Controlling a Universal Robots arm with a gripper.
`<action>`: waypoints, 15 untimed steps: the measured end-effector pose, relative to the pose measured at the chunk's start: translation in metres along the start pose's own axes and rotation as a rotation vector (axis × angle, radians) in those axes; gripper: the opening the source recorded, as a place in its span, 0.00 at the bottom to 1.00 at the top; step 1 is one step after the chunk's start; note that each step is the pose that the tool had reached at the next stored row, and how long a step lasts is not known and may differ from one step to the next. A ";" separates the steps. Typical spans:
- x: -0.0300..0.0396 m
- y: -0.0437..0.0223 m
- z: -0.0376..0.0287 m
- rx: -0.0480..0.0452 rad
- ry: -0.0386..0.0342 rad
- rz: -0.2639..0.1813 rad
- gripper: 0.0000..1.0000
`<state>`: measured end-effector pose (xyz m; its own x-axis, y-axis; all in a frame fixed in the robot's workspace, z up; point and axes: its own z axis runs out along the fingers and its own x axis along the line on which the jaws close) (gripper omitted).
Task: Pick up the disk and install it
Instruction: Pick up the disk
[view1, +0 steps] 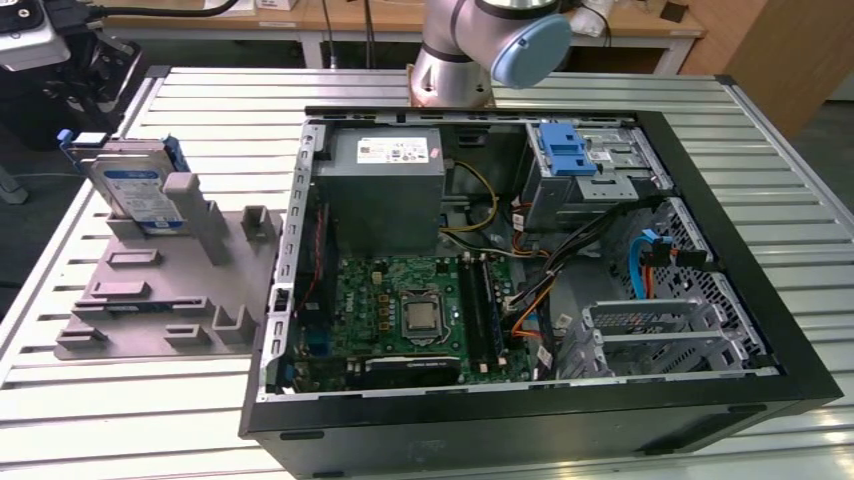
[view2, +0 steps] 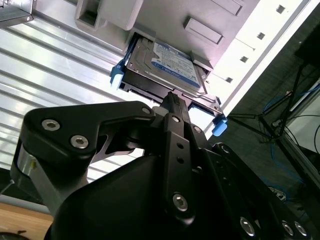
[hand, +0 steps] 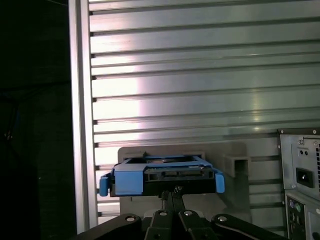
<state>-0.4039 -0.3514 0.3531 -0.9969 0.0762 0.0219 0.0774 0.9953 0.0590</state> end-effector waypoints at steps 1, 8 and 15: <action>0.0005 0.0000 0.0000 0.0000 0.0000 0.000 0.11; 0.0035 -0.0003 0.0001 -0.0001 0.0000 0.000 0.11; 0.0067 -0.0005 0.0001 -0.0001 0.0000 0.000 0.11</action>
<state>-0.4106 -0.3514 0.3531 -0.9969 0.0762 0.0218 0.0774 0.9952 0.0591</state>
